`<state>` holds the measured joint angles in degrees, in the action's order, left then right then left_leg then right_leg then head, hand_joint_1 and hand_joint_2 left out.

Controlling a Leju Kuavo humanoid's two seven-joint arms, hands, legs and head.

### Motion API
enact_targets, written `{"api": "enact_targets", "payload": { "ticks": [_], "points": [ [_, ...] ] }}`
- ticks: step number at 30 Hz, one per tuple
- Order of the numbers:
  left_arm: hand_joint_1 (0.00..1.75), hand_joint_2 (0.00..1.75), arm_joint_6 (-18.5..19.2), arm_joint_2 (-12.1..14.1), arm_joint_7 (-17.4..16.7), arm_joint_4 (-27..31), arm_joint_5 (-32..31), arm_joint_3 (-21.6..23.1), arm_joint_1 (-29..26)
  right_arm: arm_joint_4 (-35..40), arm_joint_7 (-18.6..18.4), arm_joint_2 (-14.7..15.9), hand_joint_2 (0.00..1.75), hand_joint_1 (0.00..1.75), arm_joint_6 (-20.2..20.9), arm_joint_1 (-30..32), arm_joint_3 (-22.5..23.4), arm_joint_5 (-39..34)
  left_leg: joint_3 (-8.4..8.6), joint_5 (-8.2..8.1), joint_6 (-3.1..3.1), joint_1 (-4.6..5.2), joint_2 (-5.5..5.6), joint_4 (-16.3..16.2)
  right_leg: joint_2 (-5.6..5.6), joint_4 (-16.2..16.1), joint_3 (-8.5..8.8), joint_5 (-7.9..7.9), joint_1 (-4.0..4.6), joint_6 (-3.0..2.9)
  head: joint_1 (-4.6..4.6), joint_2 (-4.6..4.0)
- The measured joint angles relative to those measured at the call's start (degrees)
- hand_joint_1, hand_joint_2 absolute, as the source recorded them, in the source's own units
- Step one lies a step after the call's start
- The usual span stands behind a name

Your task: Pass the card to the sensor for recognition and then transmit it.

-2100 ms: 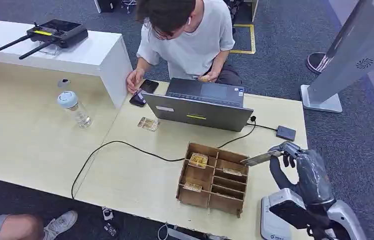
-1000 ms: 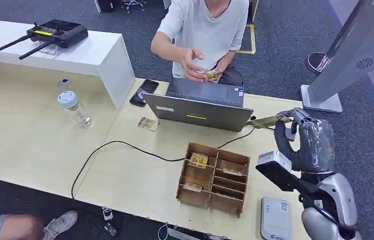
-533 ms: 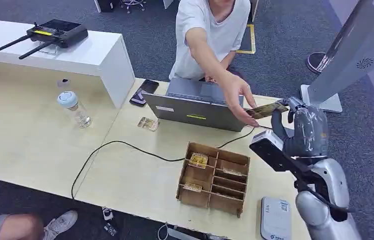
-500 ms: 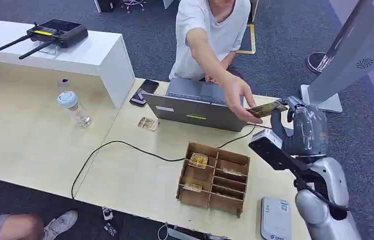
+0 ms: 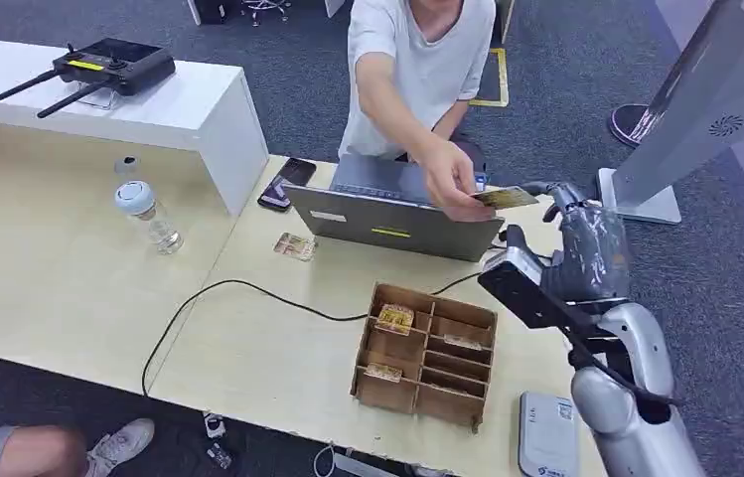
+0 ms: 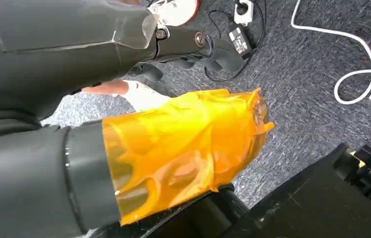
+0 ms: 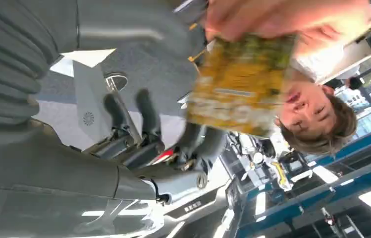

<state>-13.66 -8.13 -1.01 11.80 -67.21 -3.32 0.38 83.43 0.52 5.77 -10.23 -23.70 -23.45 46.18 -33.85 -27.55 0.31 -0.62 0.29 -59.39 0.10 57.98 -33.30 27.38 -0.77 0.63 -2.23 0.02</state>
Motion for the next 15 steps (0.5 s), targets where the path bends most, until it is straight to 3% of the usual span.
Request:
{"api": "enact_targets", "payload": {
  "ticks": [3, 4, 15],
  "points": [
    [0.00, 0.00, 0.0, 0.0, 0.0, 0.0, 0.2, 0.0, 0.0, 0.2, 0.1, 0.0, 0.00, 0.00, 0.2, 0.2, -0.6, 0.0, 0.00, 0.00, 0.00, 0.00, 0.01, 0.0, 0.01, 0.0, 0.00, 0.00, 0.00, 0.00, 0.00, 0.00],
    [0.00, 0.00, 0.0, 0.0, 0.0, 0.0, 0.2, 0.0, 0.0, 0.4, 0.3, 0.0, 1.75, 0.00, 0.1, 0.3, -0.8, -0.1, 0.01, 0.00, 0.00, 0.00, 0.00, 0.0, 0.00, 0.0, 0.00, 0.00, 0.00, 0.00, -0.02, 0.00],
    [0.00, 0.00, -0.2, 0.0, 0.0, 0.0, 1.6, -0.3, 0.0, 5.9, 2.8, 0.1, 1.75, 0.00, -1.7, 5.1, -1.6, -0.6, 0.01, 0.00, 0.00, 0.00, 0.00, 0.0, 0.00, 0.0, -0.02, 0.00, 0.00, 0.00, 0.00, 0.00]
  ]
}}
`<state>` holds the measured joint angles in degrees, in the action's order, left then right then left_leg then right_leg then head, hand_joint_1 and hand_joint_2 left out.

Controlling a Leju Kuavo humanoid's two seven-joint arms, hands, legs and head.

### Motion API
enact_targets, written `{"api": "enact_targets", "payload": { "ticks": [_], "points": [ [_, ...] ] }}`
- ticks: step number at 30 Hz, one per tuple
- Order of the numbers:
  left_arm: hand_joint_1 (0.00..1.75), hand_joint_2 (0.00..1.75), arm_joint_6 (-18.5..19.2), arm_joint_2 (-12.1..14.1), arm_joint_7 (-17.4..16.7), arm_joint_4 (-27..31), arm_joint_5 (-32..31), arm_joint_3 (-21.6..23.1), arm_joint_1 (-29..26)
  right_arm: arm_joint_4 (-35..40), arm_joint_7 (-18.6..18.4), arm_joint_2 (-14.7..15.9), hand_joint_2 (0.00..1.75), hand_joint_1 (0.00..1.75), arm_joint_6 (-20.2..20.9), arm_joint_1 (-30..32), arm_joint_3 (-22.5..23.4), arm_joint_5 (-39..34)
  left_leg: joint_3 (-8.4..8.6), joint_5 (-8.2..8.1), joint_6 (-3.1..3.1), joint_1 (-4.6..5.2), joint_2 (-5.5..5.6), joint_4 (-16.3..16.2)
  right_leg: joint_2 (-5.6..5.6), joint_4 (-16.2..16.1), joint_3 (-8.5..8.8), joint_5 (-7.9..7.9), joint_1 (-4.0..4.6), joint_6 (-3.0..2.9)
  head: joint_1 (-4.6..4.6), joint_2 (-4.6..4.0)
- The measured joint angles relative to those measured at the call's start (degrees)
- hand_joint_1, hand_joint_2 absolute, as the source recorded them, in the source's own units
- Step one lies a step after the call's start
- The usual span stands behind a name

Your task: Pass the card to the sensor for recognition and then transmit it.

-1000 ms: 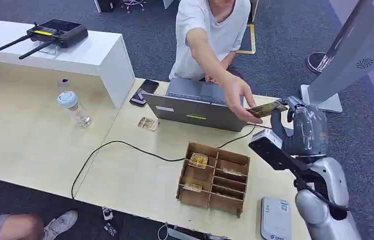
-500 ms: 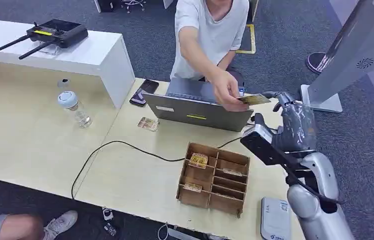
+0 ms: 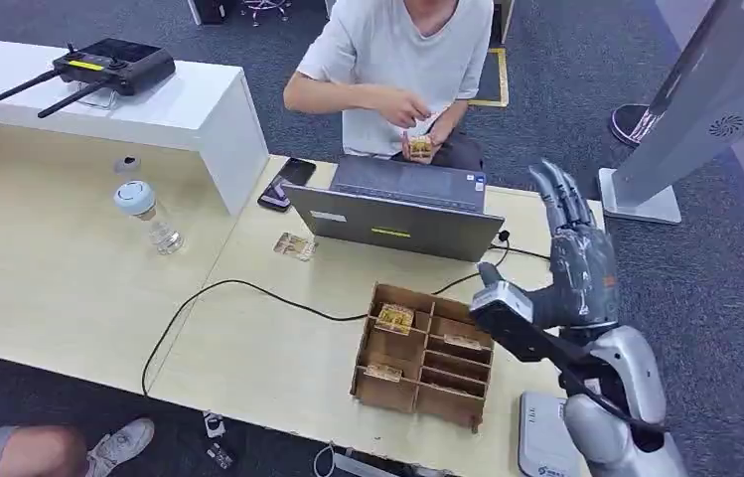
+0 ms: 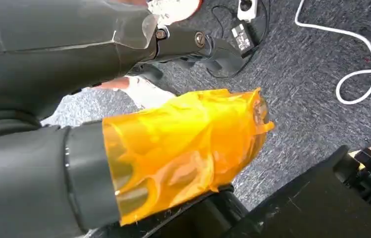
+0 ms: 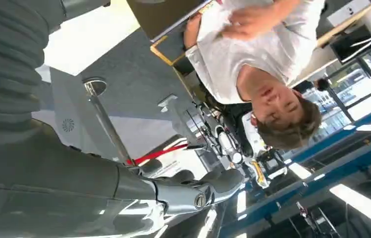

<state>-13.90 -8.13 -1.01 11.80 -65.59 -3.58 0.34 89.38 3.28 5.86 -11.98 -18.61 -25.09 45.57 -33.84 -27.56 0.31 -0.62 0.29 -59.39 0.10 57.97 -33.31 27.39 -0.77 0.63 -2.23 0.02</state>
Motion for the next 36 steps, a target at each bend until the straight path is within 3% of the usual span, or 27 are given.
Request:
{"api": "enact_targets", "payload": {
  "ticks": [9, 15, 25, 36],
  "points": [
    [0.00, 0.00, -0.1, 0.0, 0.0, 0.0, 0.4, -0.8, 0.0, 2.6, 0.9, 0.5, 1.75, 0.00, -0.5, 2.8, -0.2, 0.2, 0.01, 0.00, 0.00, 0.00, -0.01, 0.0, -0.01, 0.0, 0.00, 0.00, 0.00, 0.00, -0.02, 0.00],
    [0.00, 0.00, -0.1, 0.0, 0.0, 0.0, 0.1, -0.9, 0.0, 2.4, 0.3, 1.2, 1.75, 0.00, 0.7, 4.1, -1.3, 4.3, 0.01, 0.00, 0.00, 0.00, -0.01, 0.0, -0.01, 0.0, 0.01, 0.00, 0.00, 0.00, -0.02, 0.00],
    [0.00, 0.00, -0.2, 0.0, -0.1, 0.0, 0.1, -1.3, 0.0, 0.1, -0.8, 4.3, 1.75, 0.00, 3.3, 6.0, -4.3, 6.6, 0.00, -0.01, 0.00, 0.00, -0.01, 0.0, 0.00, 0.0, 0.00, 0.00, 0.00, 0.00, 0.00, 0.00],
    [0.00, 0.00, -0.2, 0.0, -0.2, 0.0, 0.4, -1.4, 0.0, 0.0, -0.9, 6.5, 1.75, 0.02, 3.6, 8.0, -5.7, 6.6, 0.00, -0.01, 0.00, 0.00, -0.01, 0.0, -0.01, 0.0, 0.00, 0.00, 0.00, 0.00, -0.02, 0.00]
  ]
}}
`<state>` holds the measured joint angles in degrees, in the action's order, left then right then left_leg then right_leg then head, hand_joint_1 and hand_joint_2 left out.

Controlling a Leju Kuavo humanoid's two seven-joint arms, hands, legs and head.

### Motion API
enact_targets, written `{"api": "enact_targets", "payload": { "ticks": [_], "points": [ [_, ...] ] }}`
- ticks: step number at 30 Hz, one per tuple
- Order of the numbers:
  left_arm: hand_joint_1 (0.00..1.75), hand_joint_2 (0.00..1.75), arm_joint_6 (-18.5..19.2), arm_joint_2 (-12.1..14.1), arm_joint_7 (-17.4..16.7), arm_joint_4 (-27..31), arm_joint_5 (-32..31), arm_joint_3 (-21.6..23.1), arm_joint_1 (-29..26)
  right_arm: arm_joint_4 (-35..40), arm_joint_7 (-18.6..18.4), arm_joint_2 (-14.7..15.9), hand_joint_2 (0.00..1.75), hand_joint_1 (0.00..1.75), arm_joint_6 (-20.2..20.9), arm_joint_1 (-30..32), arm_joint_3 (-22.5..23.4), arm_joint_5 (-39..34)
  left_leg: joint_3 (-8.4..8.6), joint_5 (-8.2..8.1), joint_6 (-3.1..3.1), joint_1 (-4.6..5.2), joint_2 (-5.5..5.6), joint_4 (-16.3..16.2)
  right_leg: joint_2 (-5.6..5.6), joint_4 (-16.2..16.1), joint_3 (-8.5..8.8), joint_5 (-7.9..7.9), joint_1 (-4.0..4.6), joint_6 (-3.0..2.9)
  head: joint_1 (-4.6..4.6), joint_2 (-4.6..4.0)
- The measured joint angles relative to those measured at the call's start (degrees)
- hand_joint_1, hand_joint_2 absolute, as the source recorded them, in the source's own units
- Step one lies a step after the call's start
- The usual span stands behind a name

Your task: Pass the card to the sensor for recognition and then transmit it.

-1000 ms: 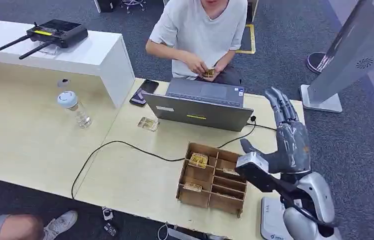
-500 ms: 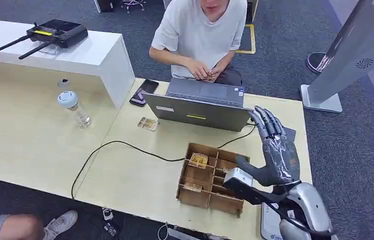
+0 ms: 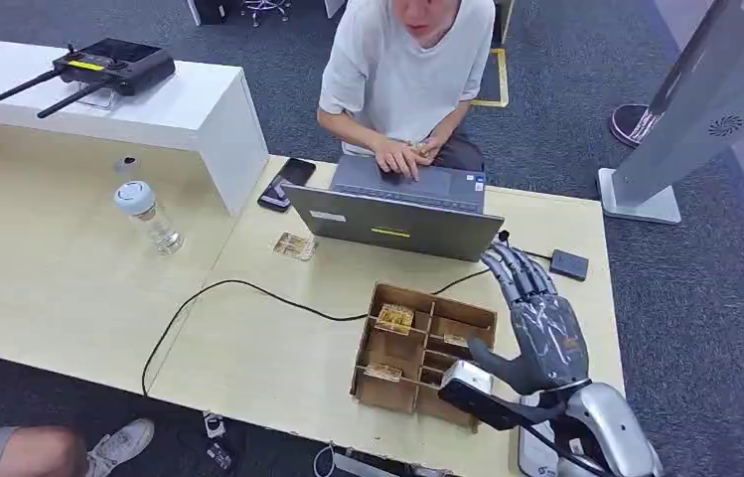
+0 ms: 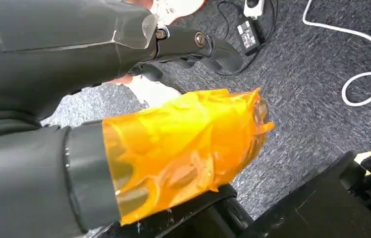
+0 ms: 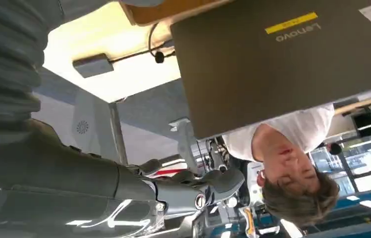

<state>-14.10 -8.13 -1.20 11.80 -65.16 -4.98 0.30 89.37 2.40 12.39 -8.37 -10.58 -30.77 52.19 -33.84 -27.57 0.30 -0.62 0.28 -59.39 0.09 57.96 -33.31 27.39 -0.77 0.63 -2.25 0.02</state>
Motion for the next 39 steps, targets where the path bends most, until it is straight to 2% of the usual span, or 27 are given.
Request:
{"api": "enact_targets", "payload": {
  "ticks": [10, 12, 14, 16, 20, 21, 26, 31, 33, 34, 37, 39],
  "points": [
    [0.00, 0.00, 0.0, 0.0, -0.1, 0.0, 0.0, -0.1, 0.0, -0.2, 0.0, 0.5, 1.75, 0.17, 1.0, 0.7, -1.1, -0.3, 0.00, 0.00, 0.00, 0.00, 0.00, 0.0, 0.00, 0.0, 0.00, 0.00, 0.00, 0.00, 0.00, 0.00],
    [0.00, 0.00, 0.0, 0.0, -0.1, 0.0, 0.0, -0.1, 0.0, -0.3, 0.0, 0.5, 1.75, 0.26, 1.0, 0.7, -1.3, -0.5, 0.00, 0.00, 0.00, 0.00, 0.00, 0.0, 0.00, 0.0, 0.00, 0.00, 0.00, 0.00, 0.00, 0.00],
    [0.00, 0.00, 0.0, 0.0, -0.1, 0.0, -0.1, -0.2, 0.0, -0.7, 0.0, 0.5, 1.75, 0.26, 1.1, 0.7, -1.6, -0.6, 0.00, 0.00, 0.00, 0.00, 0.00, 0.0, 0.00, 0.0, 0.00, 0.00, 0.00, 0.00, 0.00, 0.00],
    [0.00, 0.00, 0.0, 0.0, -0.1, 0.0, -0.2, -0.2, 0.0, -1.1, 0.0, 0.5, 1.75, 0.17, 1.2, 0.7, -2.0, -0.6, 0.00, 0.00, 0.00, 0.00, 0.00, 0.0, 0.00, 0.0, 0.00, 0.00, 0.00, 0.00, 0.00, 0.00],
    [0.00, 0.00, 0.0, 0.0, -0.1, 0.0, -0.3, -0.2, 0.0, -2.0, -0.1, 0.5, 1.75, 0.23, 1.7, 0.7, -2.3, -0.6, -0.01, 0.00, 0.00, 0.00, 0.00, 0.0, 0.00, 0.0, 0.00, 0.00, 0.00, 0.00, 0.00, 0.00],
    [0.00, 0.00, 0.0, 0.0, -0.2, 0.0, -0.4, -0.2, 0.0, -2.2, -0.2, 0.5, 1.75, 0.30, 1.7, 0.7, -2.4, -0.5, -0.01, 0.00, 0.00, 0.00, 0.00, 0.0, 0.00, 0.0, 0.00, 0.00, 0.00, 0.00, 0.02, 0.00],
    [0.00, 0.00, 0.0, 0.0, -0.2, 0.0, -0.5, -0.2, 0.0, -3.5, -0.8, 0.5, 1.75, 0.33, 1.7, 0.7, -2.8, -0.2, -0.01, 0.00, 0.00, 0.00, 0.00, 0.0, 0.00, 0.0, 0.00, 0.00, 0.00, 0.00, 0.00, 0.00],
    [0.00, 0.00, 0.0, 0.0, -0.2, 0.0, -0.6, -0.3, 0.0, -4.6, -1.0, 0.5, 1.75, 0.56, 1.8, 0.7, -3.1, 0.0, -0.01, 0.00, 0.00, 0.00, 0.00, 0.0, 0.00, 0.0, 0.00, 0.00, 0.00, 0.00, 0.00, 0.00],
    [0.00, 0.00, 0.0, 0.0, -0.2, 0.0, -0.7, -0.2, 0.0, -5.1, -1.2, 0.5, 1.75, 0.56, 1.8, 0.7, -3.2, 0.0, -0.01, 0.00, 0.00, 0.00, 0.00, 0.0, 0.00, 0.0, 0.00, 0.00, 0.00, 0.00, 0.00, 0.00],
    [0.00, 0.00, 0.0, 0.0, -0.2, 0.0, -0.9, -0.3, 0.0, -5.3, -1.3, 0.5, 1.75, 0.63, 1.8, 0.7, -3.2, 0.0, -0.01, 0.00, 0.00, 0.00, 0.00, 0.0, 0.00, 0.0, 0.00, 0.00, 0.00, 0.00, 0.02, 0.00],
    [0.00, 0.00, 0.0, 0.0, -0.2, 0.0, -1.0, -0.2, 0.0, -5.9, -1.7, 0.5, 1.75, 0.56, 1.8, 0.7, -3.3, 0.0, -0.01, 0.00, 0.00, 0.00, 0.00, 0.0, 0.00, 0.0, 0.00, 0.00, 0.00, 0.00, 0.00, 0.00],
    [0.00, 0.00, 0.0, 0.0, -0.2, 0.0, -1.0, -0.2, 0.0, -6.3, -1.9, 0.5, 1.75, 0.58, 1.8, 0.7, -3.4, 0.0, -0.01, 0.00, 0.00, 0.00, 0.00, 0.0, 0.00, 0.0, 0.00, 0.00, 0.00, 0.00, 0.02, 0.00]
  ]
}}
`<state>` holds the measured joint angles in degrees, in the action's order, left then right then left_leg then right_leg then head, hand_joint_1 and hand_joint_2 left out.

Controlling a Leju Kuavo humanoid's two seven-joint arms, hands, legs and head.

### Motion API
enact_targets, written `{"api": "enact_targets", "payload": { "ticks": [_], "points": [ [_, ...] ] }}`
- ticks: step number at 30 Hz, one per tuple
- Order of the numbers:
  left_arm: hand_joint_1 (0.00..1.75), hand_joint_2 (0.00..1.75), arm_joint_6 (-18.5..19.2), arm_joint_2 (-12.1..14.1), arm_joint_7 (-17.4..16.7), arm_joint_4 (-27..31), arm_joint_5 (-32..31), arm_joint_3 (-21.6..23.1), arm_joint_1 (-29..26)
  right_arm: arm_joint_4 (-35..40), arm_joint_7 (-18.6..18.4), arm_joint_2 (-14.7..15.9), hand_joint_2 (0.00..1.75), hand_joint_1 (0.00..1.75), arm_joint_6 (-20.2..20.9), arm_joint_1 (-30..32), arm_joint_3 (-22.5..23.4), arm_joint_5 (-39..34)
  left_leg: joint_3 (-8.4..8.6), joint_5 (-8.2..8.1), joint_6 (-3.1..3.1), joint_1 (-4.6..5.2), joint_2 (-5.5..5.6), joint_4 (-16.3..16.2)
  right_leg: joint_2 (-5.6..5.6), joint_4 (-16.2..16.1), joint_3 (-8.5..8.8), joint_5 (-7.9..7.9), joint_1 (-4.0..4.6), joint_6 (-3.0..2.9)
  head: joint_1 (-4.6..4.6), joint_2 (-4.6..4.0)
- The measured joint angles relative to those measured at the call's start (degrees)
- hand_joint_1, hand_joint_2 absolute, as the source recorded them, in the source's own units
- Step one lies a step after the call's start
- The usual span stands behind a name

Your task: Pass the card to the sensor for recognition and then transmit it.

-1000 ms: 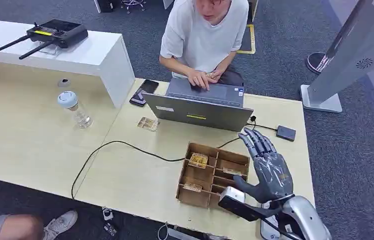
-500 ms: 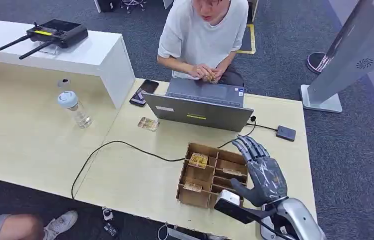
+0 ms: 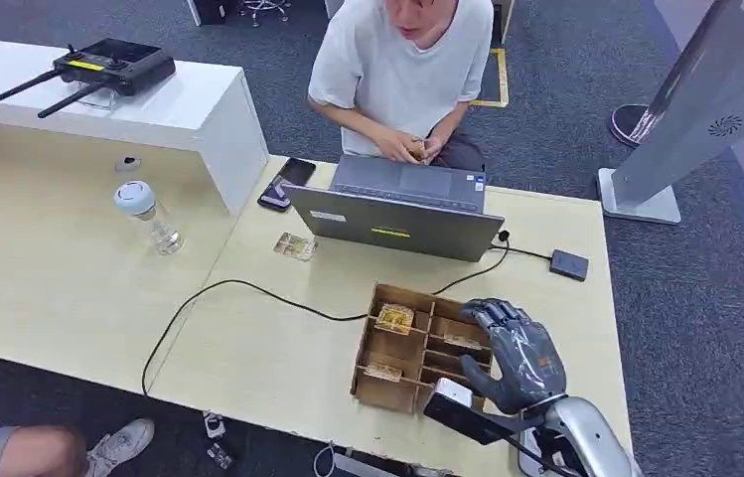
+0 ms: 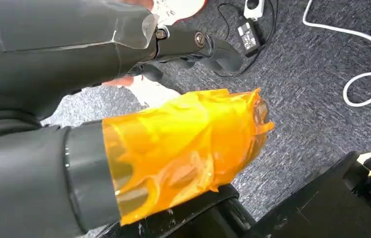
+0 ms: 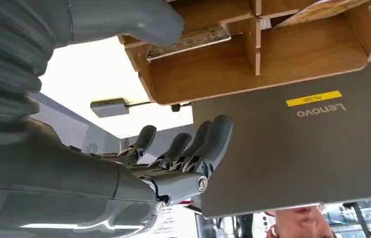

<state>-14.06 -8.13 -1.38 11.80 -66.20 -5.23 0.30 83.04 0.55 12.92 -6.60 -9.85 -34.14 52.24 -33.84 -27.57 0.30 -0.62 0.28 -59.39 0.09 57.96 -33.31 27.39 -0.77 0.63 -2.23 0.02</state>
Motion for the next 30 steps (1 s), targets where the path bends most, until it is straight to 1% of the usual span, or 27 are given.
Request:
{"api": "enact_targets", "payload": {
  "ticks": [4, 6, 7, 9, 10, 14, 20, 21, 23, 24, 25, 26, 27, 30],
  "points": [
    [0.00, 0.00, 0.0, 0.0, 0.0, 0.0, 0.0, 0.0, 0.0, -0.8, -0.2, 0.0, 1.75, 0.52, 0.0, 0.0, 0.0, 0.0, 0.00, 0.00, 0.00, 0.00, 0.00, 0.0, 0.00, 0.0, 0.00, 0.00, 0.00, 0.00, 0.00, 0.00],
    [0.00, 0.00, 0.0, 0.0, 0.0, 0.0, -0.1, 0.0, 0.0, -1.2, -0.2, 0.0, 1.75, 0.52, 0.0, 0.0, 0.0, 0.1, 0.00, 0.00, 0.00, 0.00, 0.00, 0.0, 0.00, 0.0, 0.00, 0.00, 0.00, 0.00, -0.02, 0.00],
    [0.00, 0.00, 0.0, 0.0, 0.0, 0.0, -0.1, 0.0, 0.0, -1.4, -0.2, 0.0, 1.75, 0.49, 0.0, 0.0, 0.0, 0.1, 0.00, 0.00, 0.00, 0.00, 0.00, 0.0, 0.00, 0.0, 0.00, 0.00, 0.00, 0.00, 0.00, 0.00],
    [0.00, 0.00, 0.0, 0.0, 0.0, 0.0, -0.2, 0.0, 0.0, -1.8, -0.2, 0.0, 1.75, 0.51, 0.0, 0.0, 0.0, 0.1, 0.00, 0.00, 0.00, 0.00, 0.00, 0.0, 0.00, 0.0, 0.00, 0.00, 0.00, 0.00, 0.00, 0.00],
    [0.00, 0.00, 0.0, 0.0, 0.0, 0.0, -0.2, 0.0, 0.0, -2.0, -0.2, 0.0, 1.75, 0.47, 0.0, 0.0, 0.0, 0.1, 0.00, 0.00, 0.00, 0.00, 0.00, 0.0, 0.00, 0.0, 0.00, 0.00, 0.00, 0.00, -0.02, 0.00],
    [0.00, 0.00, 0.0, 0.0, -0.1, 0.0, -0.2, 0.0, 0.0, -2.6, -0.2, 0.0, 1.75, 0.58, 0.0, 0.0, 0.0, 0.1, 0.00, 0.00, 0.00, 0.00, 0.00, 0.0, 0.00, 0.0, 0.00, 0.00, 0.00, 0.00, 0.00, 0.00],
    [0.00, 0.00, 0.0, 0.0, -0.2, 0.0, -0.3, 0.0, 0.0, -3.2, -0.2, 0.0, 1.75, 0.65, 0.0, 0.0, -0.1, 0.3, 0.00, 0.00, 0.00, 0.00, 0.00, 0.0, 0.00, 0.0, 0.00, 0.00, 0.00, 0.00, 0.00, 0.00],
    [0.00, 0.00, 0.0, 0.0, -0.2, 0.0, -0.3, 0.0, 0.0, -3.3, -0.2, 0.0, 1.75, 0.70, 0.0, 0.0, -0.1, 0.3, 0.00, 0.00, 0.00, 0.00, 0.00, 0.0, 0.00, 0.0, 0.00, 0.00, 0.00, 0.00, -0.02, 0.00],
    [0.00, 0.00, 0.0, 0.0, -0.2, 0.0, -0.3, 0.0, 0.0, -3.4, -0.2, 0.0, 1.75, 0.93, 0.1, 0.0, -0.1, 0.3, 0.00, 0.00, 0.00, 0.00, 0.00, 0.0, 0.00, 0.0, 0.00, 0.00, 0.00, 0.00, 0.00, 0.00],
    [0.00, 0.00, 0.0, 0.0, -0.2, 0.0, -0.3, 0.0, 0.0, -3.4, -0.2, 0.0, 1.75, 1.12, 0.1, 0.0, -0.1, 0.3, 0.00, 0.00, 0.00, 0.00, 0.00, 0.0, 0.00, 0.0, 0.00, 0.00, 0.00, 0.00, -0.02, 0.00],
    [0.00, 0.00, 0.0, 0.0, -0.2, 0.0, -0.3, 0.0, 0.0, -3.4, -0.2, 0.0, 1.75, 1.41, 0.1, 0.0, -0.1, 0.3, 0.00, 0.00, 0.00, 0.00, 0.00, 0.0, 0.00, 0.0, 0.00, 0.00, 0.00, 0.00, 0.00, 0.00],
    [0.00, 0.00, 0.0, 0.0, -0.3, 0.0, -0.3, 0.0, 0.0, -3.4, -0.2, 0.0, 1.75, 1.45, 0.1, 0.0, -0.1, 0.4, 0.00, 0.00, 0.00, 0.00, 0.00, 0.0, 0.00, 0.0, 0.00, 0.00, 0.00, 0.00, 0.00, 0.00],
    [0.00, 0.00, 0.0, 0.0, -0.3, 0.0, -0.3, 0.0, 0.0, -3.4, -0.2, 0.0, 1.75, 1.43, 0.1, 0.0, -0.1, 0.4, 0.00, 0.00, 0.00, 0.00, 0.00, 0.0, 0.00, 0.0, 0.00, 0.00, 0.00, 0.00, 0.00, 0.00],
    [0.00, 0.00, 0.0, 0.0, -0.3, 0.0, -0.3, 0.0, 0.0, -3.5, -0.2, 0.0, 1.75, 1.45, 0.1, 0.0, -0.2, 0.4, 0.00, 0.00, 0.00, 0.00, 0.00, 0.0, 0.00, 0.0, 0.00, 0.00, 0.00, 0.00, -0.02, 0.00]
  ]
}}
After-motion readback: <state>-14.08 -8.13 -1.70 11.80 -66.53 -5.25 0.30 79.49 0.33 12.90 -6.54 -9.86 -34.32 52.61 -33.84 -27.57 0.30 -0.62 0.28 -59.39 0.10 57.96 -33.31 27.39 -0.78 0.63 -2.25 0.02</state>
